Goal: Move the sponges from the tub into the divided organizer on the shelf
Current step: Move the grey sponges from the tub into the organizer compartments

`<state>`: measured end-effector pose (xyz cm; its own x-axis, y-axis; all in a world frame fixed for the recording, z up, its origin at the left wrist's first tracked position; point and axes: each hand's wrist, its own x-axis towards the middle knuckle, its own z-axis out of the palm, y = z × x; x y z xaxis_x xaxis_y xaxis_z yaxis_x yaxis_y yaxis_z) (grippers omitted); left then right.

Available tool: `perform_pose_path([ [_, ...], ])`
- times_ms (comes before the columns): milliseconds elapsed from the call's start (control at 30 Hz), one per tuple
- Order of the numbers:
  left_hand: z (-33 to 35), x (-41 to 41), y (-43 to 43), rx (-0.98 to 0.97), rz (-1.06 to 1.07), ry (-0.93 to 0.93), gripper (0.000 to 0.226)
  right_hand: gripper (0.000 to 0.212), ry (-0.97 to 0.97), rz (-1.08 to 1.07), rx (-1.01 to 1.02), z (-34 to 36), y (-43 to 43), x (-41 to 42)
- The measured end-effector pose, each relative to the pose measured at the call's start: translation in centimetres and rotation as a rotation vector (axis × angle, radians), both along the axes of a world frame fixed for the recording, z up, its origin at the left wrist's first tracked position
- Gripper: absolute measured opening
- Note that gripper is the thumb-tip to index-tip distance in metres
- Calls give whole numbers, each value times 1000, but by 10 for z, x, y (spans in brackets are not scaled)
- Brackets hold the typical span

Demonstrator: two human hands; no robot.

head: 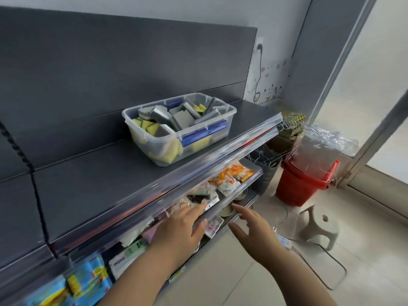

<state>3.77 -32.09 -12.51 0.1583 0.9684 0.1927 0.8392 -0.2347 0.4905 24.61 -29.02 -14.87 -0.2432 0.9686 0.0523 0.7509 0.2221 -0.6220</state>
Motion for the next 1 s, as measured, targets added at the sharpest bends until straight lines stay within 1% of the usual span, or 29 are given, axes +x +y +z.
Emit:
perform_pose_path([
  [133, 2, 10, 34, 21, -14, -10, 44, 49, -1, 11, -19, -9, 32, 10],
  [300, 13, 11, 97, 123, -14, -31, 43, 51, 0, 55, -1, -4, 98, 5],
  [500, 45, -5, 196, 218, -41, -123, 44, 50, -39, 129, 85, 37, 210, -15],
  [600, 70, -18, 242, 310, -36, -115, 44, 50, -82, 141, 162, 69, 264, -25],
  [667, 79, -26, 265, 355, -32, -92, 44, 50, -64, 142, 226, 85, 292, -29],
  [833, 80, -45, 297, 345, 29, -56, 42, 46, 6, 134, 303, 100, 346, -36],
  [1000, 73, -58, 317, 291, 152, -32, 41, 42, 2, 148, 346, 106, 412, -39],
])
